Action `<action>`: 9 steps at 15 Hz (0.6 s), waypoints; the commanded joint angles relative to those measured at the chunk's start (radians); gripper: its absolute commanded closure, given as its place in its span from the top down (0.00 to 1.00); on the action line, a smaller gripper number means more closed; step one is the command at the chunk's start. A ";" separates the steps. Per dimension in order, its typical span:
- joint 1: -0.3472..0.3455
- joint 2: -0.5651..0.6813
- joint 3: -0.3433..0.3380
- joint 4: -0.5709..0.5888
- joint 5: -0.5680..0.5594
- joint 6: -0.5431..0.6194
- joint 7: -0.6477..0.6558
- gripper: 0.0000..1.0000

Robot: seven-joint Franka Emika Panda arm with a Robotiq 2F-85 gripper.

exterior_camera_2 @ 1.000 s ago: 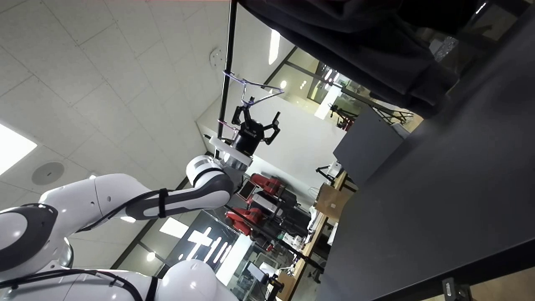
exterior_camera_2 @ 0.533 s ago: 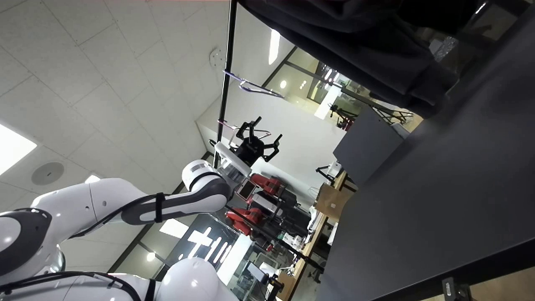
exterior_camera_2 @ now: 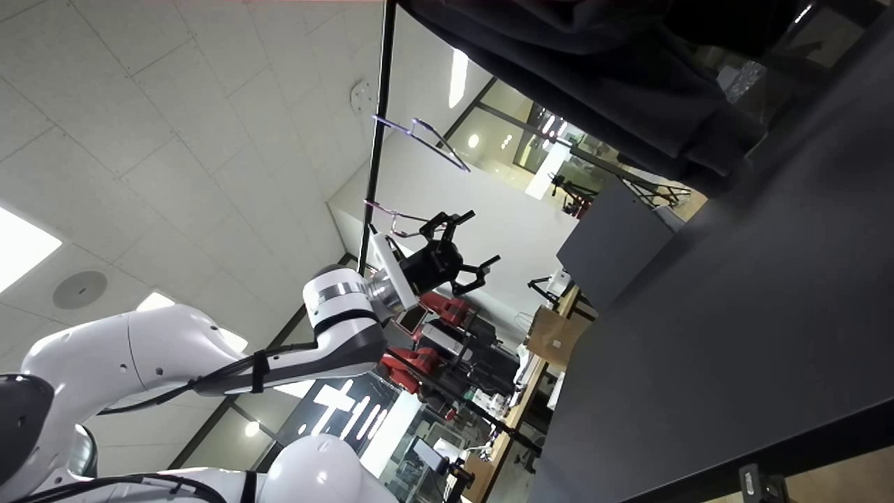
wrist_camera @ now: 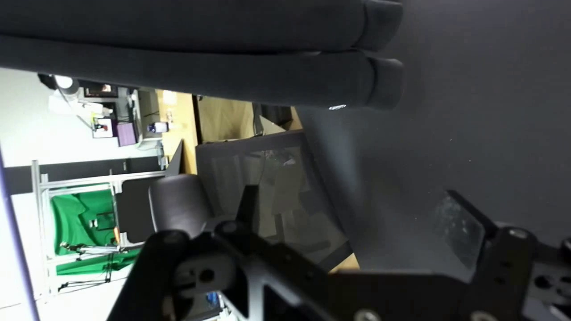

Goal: Pick up the hanger from the table and hang it on the horizontal support.

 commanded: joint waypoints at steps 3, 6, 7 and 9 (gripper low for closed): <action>-0.086 -0.024 0.031 0.005 0.133 -0.091 0.061 1.00; -0.115 -0.012 0.040 0.005 0.244 -0.186 0.079 1.00; -0.125 -0.010 0.040 0.005 0.281 -0.213 0.086 1.00; -0.142 -0.009 0.033 0.005 0.356 -0.248 0.105 1.00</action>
